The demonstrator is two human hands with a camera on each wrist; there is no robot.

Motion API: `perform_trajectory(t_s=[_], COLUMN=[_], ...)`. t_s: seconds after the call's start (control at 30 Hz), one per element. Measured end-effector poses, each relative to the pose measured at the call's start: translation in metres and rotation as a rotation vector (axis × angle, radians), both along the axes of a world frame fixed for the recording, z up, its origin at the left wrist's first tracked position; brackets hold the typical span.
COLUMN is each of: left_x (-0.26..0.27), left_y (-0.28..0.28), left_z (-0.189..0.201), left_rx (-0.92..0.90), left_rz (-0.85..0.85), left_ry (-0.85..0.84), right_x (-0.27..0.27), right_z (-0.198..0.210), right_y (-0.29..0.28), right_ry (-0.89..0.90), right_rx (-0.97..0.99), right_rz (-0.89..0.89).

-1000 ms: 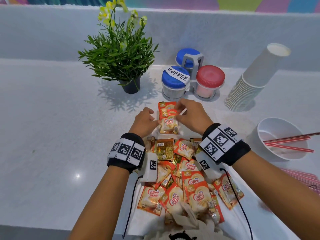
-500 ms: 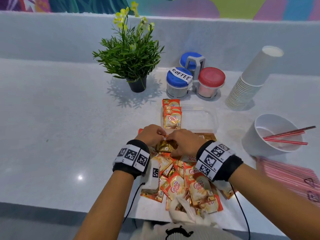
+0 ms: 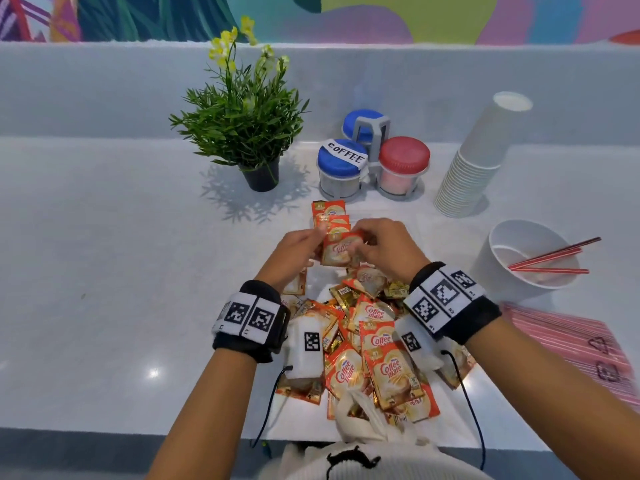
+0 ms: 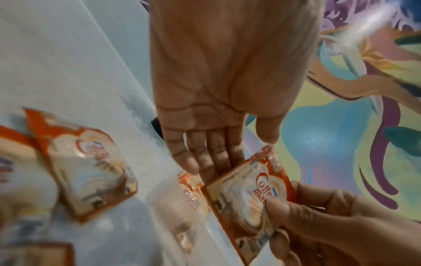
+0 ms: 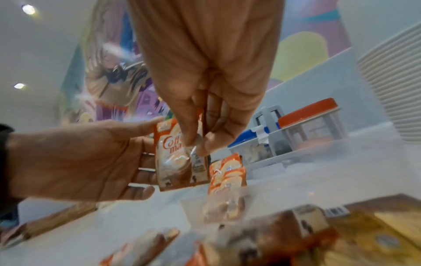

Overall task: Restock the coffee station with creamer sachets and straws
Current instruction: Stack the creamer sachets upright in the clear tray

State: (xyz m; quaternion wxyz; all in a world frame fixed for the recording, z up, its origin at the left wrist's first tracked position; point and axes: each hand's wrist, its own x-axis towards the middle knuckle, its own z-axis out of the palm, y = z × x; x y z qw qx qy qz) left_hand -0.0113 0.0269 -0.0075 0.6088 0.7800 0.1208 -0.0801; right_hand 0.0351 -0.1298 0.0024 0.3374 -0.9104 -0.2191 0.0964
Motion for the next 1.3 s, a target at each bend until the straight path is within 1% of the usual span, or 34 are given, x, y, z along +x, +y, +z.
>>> perform_trajectory(t_s=[0.13, 0.2, 0.27, 0.3, 0.33, 0.4, 0.43, 0.5, 0.63, 0.77, 0.93, 1.0, 1.13, 1.23, 1.3], left_x=[0.007, 0.009, 0.012, 0.013, 0.015, 0.019, 0.019, 0.021, 0.022, 0.021, 0.021, 0.021, 0.019, 0.019, 0.019], left_y=[-0.016, -0.024, -0.029, -0.030, -0.030, -0.030, -0.031, -0.033, -0.042, -0.047, -0.049, -0.049, -0.049, -0.048, -0.046], left_z=[0.001, -0.004, -0.013, -0.017, -0.022, -0.029, -0.031, -0.033, -0.031, -0.028, -0.028, -0.028, -0.029, -0.028, -0.027], left_rx=[-0.172, -0.161, -0.124, -0.109, -0.092, -0.055, -0.056, -0.060, -0.065, -0.077, -0.103, -0.102, -0.100, -0.094, -0.087], left_rz=[0.022, 0.022, 0.077, 0.128, 0.178, 0.237, 0.250, 0.255, 0.234, 0.217, 0.230, 0.231, 0.243, 0.260, 0.295], left_ry=[-0.112, -0.150, -0.152, -0.138, -0.124, -0.089, -0.075, -0.062, -0.055, -0.048, -0.047, -0.048, -0.035, -0.034, -0.039], right_x=[0.004, 0.004, 0.003, 0.002, 0.002, 0.001, 0.000, -0.005, -0.013, -0.013, -0.018, -0.019, -0.019, -0.018, -0.016], right_z=[0.006, 0.006, 0.005, 0.002, -0.001, -0.011, -0.017, -0.026, -0.031, -0.036, -0.035, -0.037, -0.036, -0.033, -0.029], right_y=[-0.008, -0.011, -0.012, -0.013, -0.014, -0.019, -0.021, -0.022, -0.021, -0.022, -0.020, -0.018, -0.020, -0.026, -0.031], right_ry=[0.093, 0.137, 0.161, 0.157, 0.140, 0.111, 0.125, 0.182, 0.195, 0.223, 0.175, 0.204, 0.300, 0.273, 0.227], right_rx=[0.246, 0.319, 0.344, 0.326, 0.264, 0.032, -0.073, -0.197, -0.288, -0.340, -0.480, -0.462, -0.306, -0.227, -0.124], right_rz=[-0.160, -0.208, -0.231, -0.244, -0.254, -0.254, -0.247, -0.227, -0.186, -0.213, -0.188, -0.158, -0.179, -0.183, -0.195])
